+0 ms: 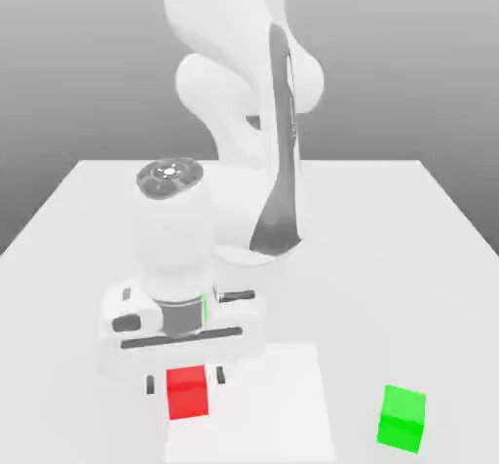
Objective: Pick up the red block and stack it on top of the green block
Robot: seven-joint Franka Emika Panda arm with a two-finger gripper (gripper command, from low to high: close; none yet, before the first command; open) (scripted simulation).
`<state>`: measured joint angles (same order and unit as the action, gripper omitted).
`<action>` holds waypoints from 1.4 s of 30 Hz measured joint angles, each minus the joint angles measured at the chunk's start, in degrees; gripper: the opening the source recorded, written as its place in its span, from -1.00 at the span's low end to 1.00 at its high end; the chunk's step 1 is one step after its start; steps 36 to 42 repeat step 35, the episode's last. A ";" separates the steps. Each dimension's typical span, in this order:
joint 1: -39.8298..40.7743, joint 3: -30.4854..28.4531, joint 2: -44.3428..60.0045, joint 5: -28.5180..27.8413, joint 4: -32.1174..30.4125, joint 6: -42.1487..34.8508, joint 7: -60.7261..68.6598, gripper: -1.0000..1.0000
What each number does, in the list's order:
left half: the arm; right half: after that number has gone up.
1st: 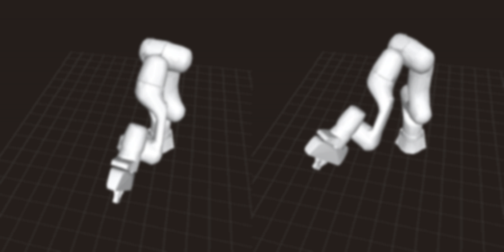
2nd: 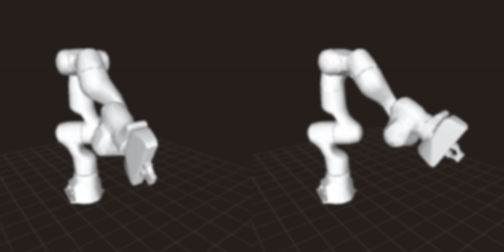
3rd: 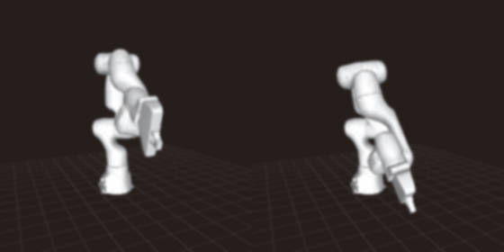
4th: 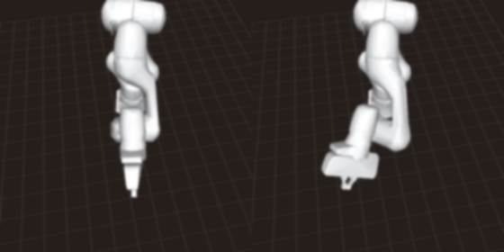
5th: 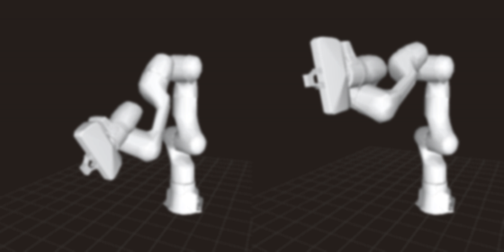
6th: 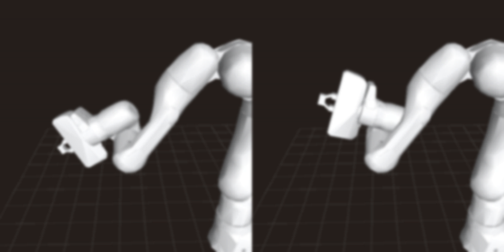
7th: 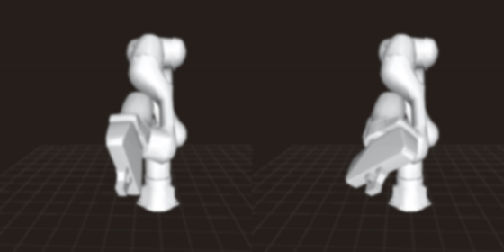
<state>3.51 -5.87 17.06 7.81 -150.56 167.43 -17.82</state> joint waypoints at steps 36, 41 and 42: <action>-20.20 11.73 -3.59 -10.91 10.44 -13.93 -15.09 1.00; -20.20 11.73 -3.59 -10.91 10.44 -13.93 -15.09 1.00; -20.20 11.73 -3.59 -10.91 10.44 -13.93 -15.09 1.00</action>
